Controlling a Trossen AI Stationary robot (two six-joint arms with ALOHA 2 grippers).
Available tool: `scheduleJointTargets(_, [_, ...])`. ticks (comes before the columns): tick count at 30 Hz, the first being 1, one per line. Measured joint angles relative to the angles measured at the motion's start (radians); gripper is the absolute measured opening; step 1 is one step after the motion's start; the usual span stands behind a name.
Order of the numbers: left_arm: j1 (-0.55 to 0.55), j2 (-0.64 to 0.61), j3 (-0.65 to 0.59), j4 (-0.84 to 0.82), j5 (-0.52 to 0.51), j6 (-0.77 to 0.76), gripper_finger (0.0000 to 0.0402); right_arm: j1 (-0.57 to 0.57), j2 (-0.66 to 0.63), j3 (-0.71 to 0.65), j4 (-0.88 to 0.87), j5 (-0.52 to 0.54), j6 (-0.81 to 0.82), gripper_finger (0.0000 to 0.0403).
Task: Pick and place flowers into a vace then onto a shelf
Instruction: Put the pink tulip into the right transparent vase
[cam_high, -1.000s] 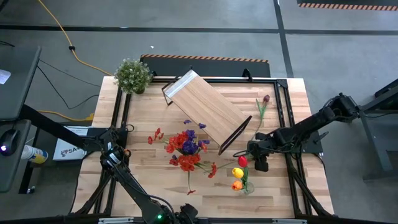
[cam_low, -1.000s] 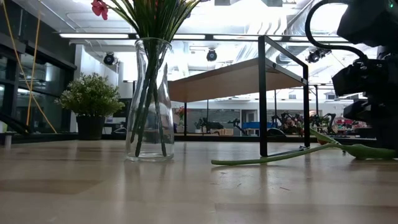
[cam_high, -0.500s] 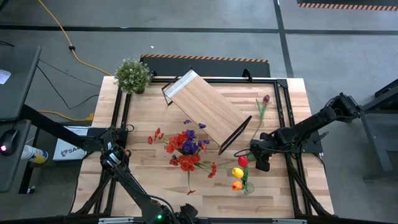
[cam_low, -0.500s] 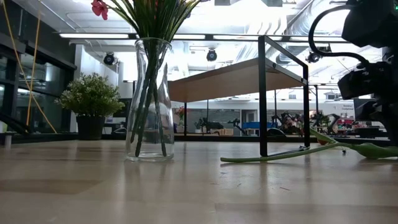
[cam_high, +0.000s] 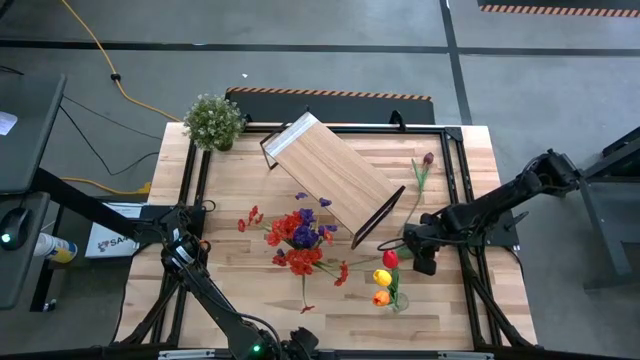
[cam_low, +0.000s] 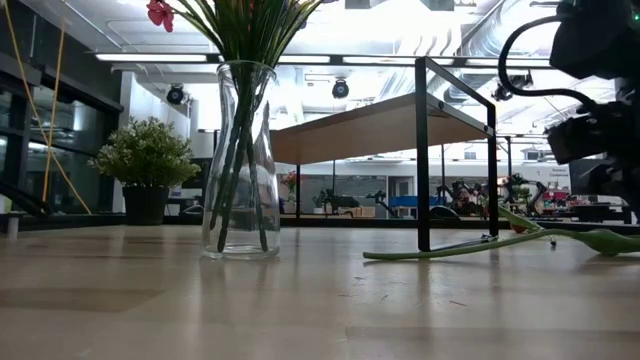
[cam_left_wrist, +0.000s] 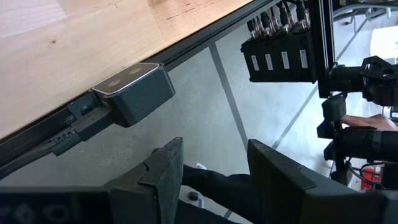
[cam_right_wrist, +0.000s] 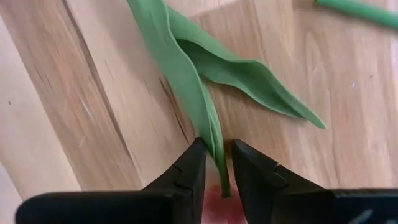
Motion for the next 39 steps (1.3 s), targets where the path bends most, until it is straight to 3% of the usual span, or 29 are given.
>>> scheduleJointTargets(9, [0.0, 0.0, 0.0, 0.0, 0.0, 0.001, 0.0211, 0.001, -0.057, -0.006, -0.099, -0.052, 0.026, 0.0051])
scheduleJointTargets(18, [0.0, 0.0, 0.0, 0.0, 0.0, 0.001, 0.0211, 0.001, -0.059, -0.005, -0.153, -0.044, 0.069, 0.007])
scheduleJointTargets(39, [0.0, 0.0, 0.0, 0.0, 0.0, 0.028, 0.0211, 0.0, -0.06, -0.004, -0.148, -0.112, 0.131, 0.0183])
